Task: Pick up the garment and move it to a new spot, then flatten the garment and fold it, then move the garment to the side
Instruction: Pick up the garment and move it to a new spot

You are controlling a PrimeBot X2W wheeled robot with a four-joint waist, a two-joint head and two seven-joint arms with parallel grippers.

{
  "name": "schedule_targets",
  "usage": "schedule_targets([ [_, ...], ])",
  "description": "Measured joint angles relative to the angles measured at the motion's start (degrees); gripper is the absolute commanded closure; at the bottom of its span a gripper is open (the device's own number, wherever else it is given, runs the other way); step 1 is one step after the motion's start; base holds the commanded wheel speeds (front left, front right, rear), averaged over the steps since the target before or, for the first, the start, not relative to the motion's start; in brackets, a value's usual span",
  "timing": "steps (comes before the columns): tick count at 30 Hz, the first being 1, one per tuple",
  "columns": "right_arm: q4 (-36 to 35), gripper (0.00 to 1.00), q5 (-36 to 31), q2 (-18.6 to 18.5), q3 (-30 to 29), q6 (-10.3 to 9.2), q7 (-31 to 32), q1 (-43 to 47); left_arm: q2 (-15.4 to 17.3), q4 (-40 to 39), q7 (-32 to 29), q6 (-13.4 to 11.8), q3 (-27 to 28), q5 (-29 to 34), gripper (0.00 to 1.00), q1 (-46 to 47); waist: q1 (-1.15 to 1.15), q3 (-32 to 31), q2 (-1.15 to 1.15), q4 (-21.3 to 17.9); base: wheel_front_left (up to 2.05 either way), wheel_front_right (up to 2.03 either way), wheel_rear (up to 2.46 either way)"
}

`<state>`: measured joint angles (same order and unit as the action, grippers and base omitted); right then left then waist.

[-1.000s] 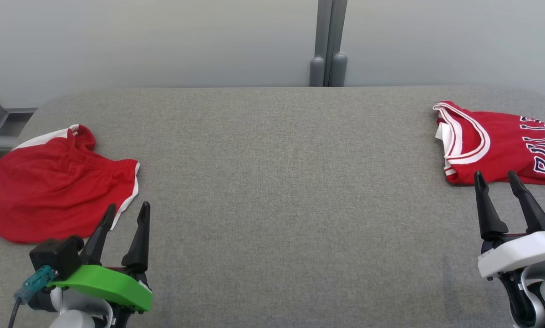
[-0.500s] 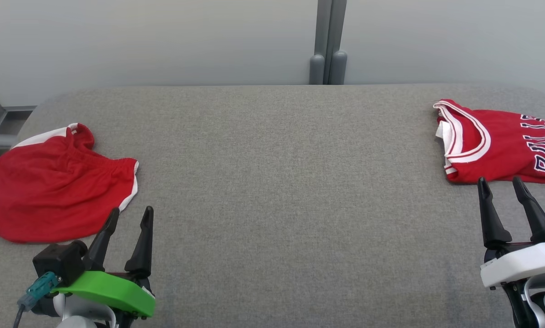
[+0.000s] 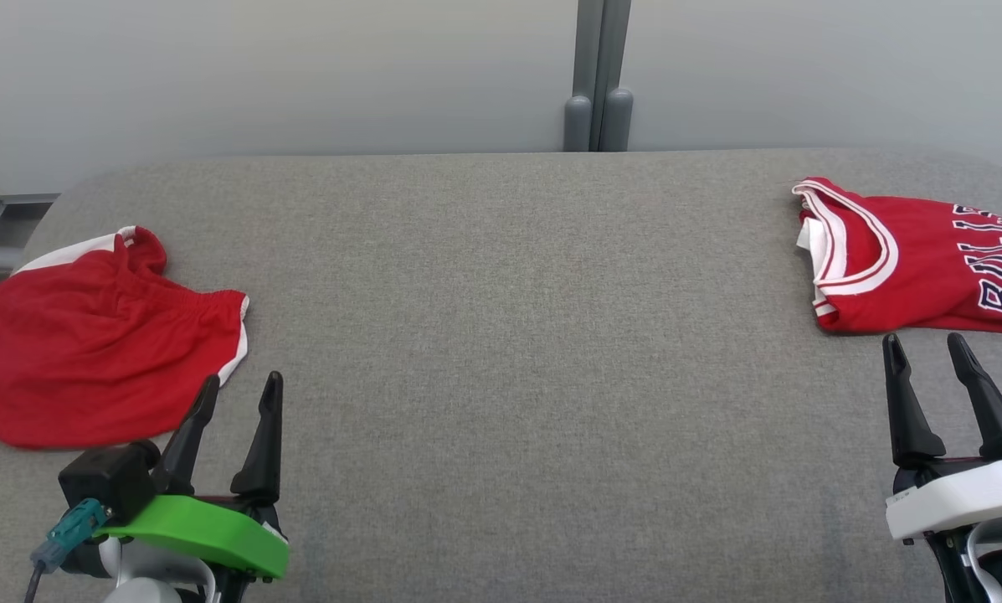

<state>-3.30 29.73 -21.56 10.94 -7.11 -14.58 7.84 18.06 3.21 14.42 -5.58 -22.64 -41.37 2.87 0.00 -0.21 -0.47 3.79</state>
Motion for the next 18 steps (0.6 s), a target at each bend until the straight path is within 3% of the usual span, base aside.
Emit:
schedule_targets([
  [18, -1.5, 0.00, -1.1, 0.5, -1.1, -0.04, 0.0, 1.1, -0.6, -0.1, 0.0, 0.0, 0.2, 0.4, 0.00, -0.6, 0.00, 0.3, 0.00, -0.3, 0.00, 0.00, 0.00],
])
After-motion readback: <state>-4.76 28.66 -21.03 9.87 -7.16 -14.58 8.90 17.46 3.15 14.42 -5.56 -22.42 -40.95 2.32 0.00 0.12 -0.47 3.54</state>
